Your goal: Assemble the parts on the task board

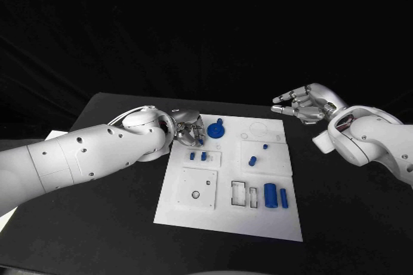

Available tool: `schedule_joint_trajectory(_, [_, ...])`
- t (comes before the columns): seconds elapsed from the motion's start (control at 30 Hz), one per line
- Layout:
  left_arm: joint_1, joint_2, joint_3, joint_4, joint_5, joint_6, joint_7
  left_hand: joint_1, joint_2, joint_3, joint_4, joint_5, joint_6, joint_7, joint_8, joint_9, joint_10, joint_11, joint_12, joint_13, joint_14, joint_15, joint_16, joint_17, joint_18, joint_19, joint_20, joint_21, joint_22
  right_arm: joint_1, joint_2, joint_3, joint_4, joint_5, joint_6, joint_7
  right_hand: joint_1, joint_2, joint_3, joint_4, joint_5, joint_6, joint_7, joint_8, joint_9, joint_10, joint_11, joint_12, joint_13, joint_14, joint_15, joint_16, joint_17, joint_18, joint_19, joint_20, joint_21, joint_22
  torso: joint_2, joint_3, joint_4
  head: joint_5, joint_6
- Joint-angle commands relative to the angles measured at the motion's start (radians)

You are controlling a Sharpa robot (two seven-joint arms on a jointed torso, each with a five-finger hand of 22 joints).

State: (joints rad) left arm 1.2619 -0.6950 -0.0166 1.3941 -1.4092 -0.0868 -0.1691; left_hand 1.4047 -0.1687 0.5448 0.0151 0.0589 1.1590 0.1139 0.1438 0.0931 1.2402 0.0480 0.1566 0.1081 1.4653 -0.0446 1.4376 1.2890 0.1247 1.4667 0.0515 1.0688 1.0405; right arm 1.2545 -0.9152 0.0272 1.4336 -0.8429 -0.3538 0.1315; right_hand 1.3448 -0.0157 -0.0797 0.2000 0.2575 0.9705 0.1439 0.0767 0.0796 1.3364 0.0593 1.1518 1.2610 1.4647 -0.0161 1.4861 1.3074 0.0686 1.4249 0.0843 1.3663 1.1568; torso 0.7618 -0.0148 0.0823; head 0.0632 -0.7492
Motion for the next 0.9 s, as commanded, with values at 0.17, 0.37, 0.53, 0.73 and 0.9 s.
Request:
schedule_joint_trajectory(0.17, [-0.002,0.007,-0.001,-0.009,-0.01,0.032,-0.01,-0.012,0.0,-0.001,-0.008,0.002,0.0,0.005,-0.004,0.0,0.006,0.001,-0.007,0.001,0.053,0.009,0.002,0.0,-0.015,0.016,0.007,-0.002,0.0,0.0,0.0,0.0,0.001,-0.001,0.009,0.011,-0.003,0.009,-0.005,0.002,0.007,0.002,0.003,-0.003,0.0,-0.004,0.0,0.0,0.0,0.078,-0.003,-0.004,0.144,0.012,-0.007,-0.002,-0.003,-0.001,0.001,-0.0003,0.0001,-0.001,-0.001])
schedule_joint_trajectory(0.37, [-0.004,0.013,-0.002,-0.014,-0.011,0.039,-0.01,-0.013,-0.001,-0.001,-0.008,0.002,0.0,0.005,-0.005,0.0,0.006,0.001,-0.008,0.001,0.053,0.009,0.002,-0.001,-0.015,0.016,0.007,-0.003,0.0,0.0,0.0,0.0,0.003,-0.001,0.01,0.011,-0.003,0.009,-0.005,0.002,0.007,0.002,0.003,-0.003,0.0,-0.004,0.0,0.0,0.0,0.078,-0.003,-0.004,0.144,0.012,-0.007,-0.002,-0.003,-0.001,0.001,-0.0003,0.0002,-0.001,-0.003])
schedule_joint_trajectory(0.53, [-0.007,0.016,-0.004,-0.017,-0.011,0.046,-0.011,-0.014,-0.002,-0.002,-0.008,0.001,-0.001,0.005,-0.005,0.0,0.006,0.001,-0.009,0.001,0.053,0.009,0.002,-0.002,-0.015,0.016,0.007,-0.004,-0.001,0.0,-0.001,0.0,0.003,-0.001,0.01,0.01,-0.003,0.009,-0.005,0.002,0.007,0.002,0.003,-0.003,0.0,-0.004,0.0,0.0,0.0,0.078,-0.003,-0.004,0.144,0.012,-0.007,-0.002,-0.003,-0.001,0.0,-0.0004,0.001,-0.002,-0.006])
schedule_joint_trajectory(0.73, [-0.009,0.018,-0.005,-0.018,-0.011,0.045,-0.008,-0.014,-0.002,-0.002,-0.008,0.001,0.0,0.005,-0.005,0.0,0.006,0.002,-0.009,0.001,0.053,0.01,0.002,-0.002,-0.015,0.016,0.007,-0.002,0.001,0.0,-0.001,0.0,0.003,-0.001,0.011,0.01,-0.003,0.009,-0.005,0.002,0.007,0.002,0.003,-0.003,0.0,-0.004,0.0,0.0,0.0,0.078,-0.003,-0.004,0.144,0.012,-0.007,-0.002,-0.003,-0.001,-0.001,0.0,0.0006,-0.003,-0.006])
schedule_joint_trajectory(0.9, [-0.009,0.018,-0.005,-0.018,-0.011,0.044,-0.006,-0.015,-0.002,-0.002,-0.008,0.001,0.0,0.005,-0.005,0.0,0.007,0.002,-0.009,0.002,0.053,0.01,0.002,-0.001,-0.016,0.016,0.007,-0.001,0.002,0.0,-0.001,0.0,0.002,-0.001,0.011,0.01,-0.003,0.009,-0.005,0.002,0.007,0.002,0.003,-0.003,0.0,-0.004,0.0,0.0,0.0,0.078,-0.003,-0.004,0.144,0.012,-0.007,-0.002,-0.003,-0.001,0.0,0.0003,0.0002,-0.004,-0.006])
